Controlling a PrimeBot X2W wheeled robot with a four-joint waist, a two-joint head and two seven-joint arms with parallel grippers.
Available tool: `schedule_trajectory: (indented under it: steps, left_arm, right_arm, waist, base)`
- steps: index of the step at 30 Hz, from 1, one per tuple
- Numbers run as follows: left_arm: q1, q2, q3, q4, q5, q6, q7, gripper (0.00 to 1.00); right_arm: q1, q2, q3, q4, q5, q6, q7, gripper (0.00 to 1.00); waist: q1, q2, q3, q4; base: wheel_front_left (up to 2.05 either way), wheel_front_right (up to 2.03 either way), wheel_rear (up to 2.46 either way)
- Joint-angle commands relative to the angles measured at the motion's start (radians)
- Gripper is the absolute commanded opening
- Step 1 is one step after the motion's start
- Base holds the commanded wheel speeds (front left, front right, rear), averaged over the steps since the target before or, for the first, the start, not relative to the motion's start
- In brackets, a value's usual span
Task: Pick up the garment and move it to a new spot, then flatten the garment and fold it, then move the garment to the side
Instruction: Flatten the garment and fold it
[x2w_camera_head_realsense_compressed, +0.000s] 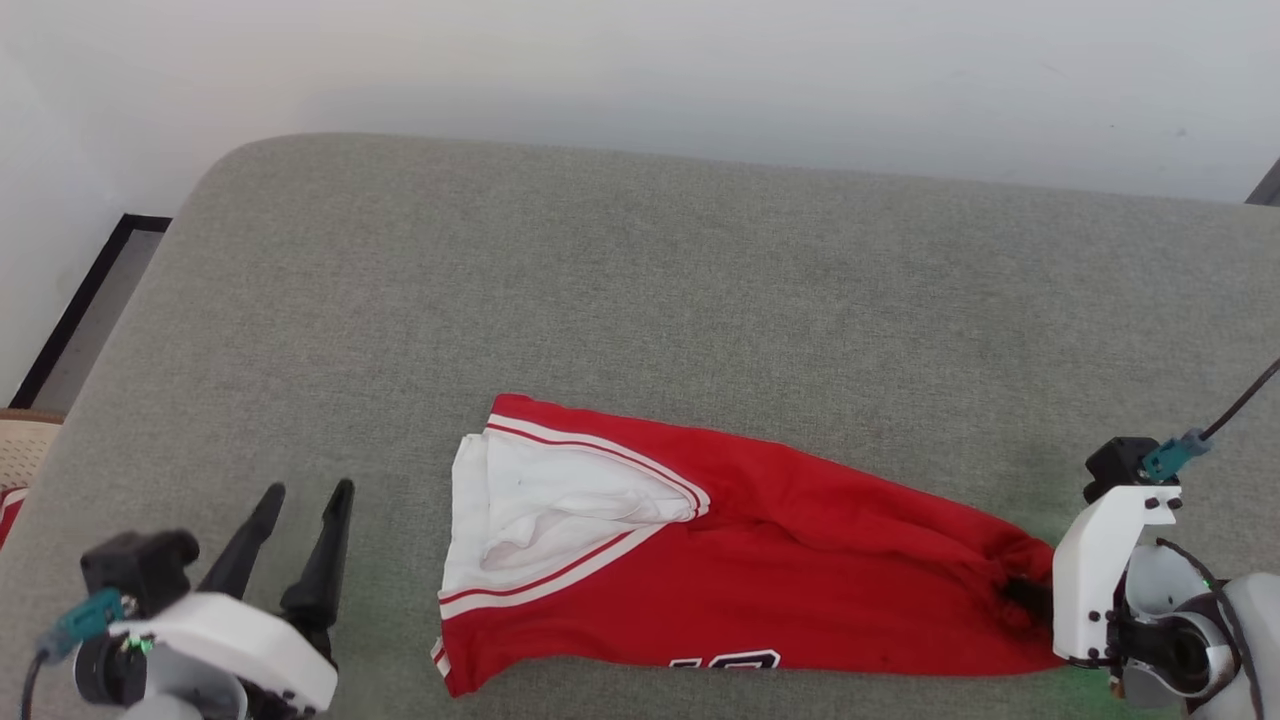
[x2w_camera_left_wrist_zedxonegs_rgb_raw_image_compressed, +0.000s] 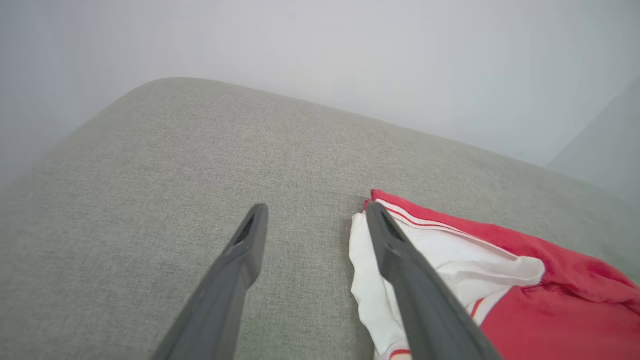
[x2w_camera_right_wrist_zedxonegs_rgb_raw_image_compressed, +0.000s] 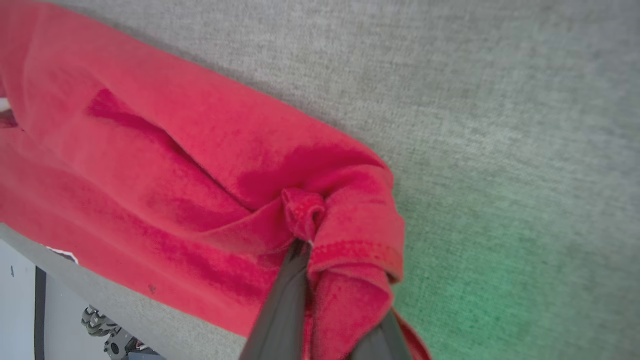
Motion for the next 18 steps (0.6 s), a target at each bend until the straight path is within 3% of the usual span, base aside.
schedule_trajectory:
  steps: [1, 10, 18]
  left_arm:
    - [0.027, -0.017, 0.030, 0.006, 0.025, -0.016, -0.004, 1.00]
    - [0.154, -0.152, 0.238, -0.002, 0.185, -0.104, -0.004, 1.00]
    - [0.224, -0.259, 0.382, -0.034, 0.297, -0.148, -0.005, 1.00]
  right_arm:
    - [-0.002, 0.001, 0.012, 0.012, 0.015, 0.000, -0.012, 0.00]
    - [-0.016, -0.102, -0.035, 0.037, 0.059, 0.000, -0.053, 0.00]
    - [-0.031, -0.182, -0.137, 0.097, 0.042, 0.000, -0.064, 0.00]
  waist:
    - [0.0000, -0.0001, 0.000, 0.000]
    - [0.0000, -0.0001, -0.006, -0.015]
    - [0.0000, -0.0001, -0.001, -0.043]
  base:
    - [0.00, 0.00, 0.00]
    - [0.00, 0.00, 0.00]
    - [0.00, 0.00, 0.00]
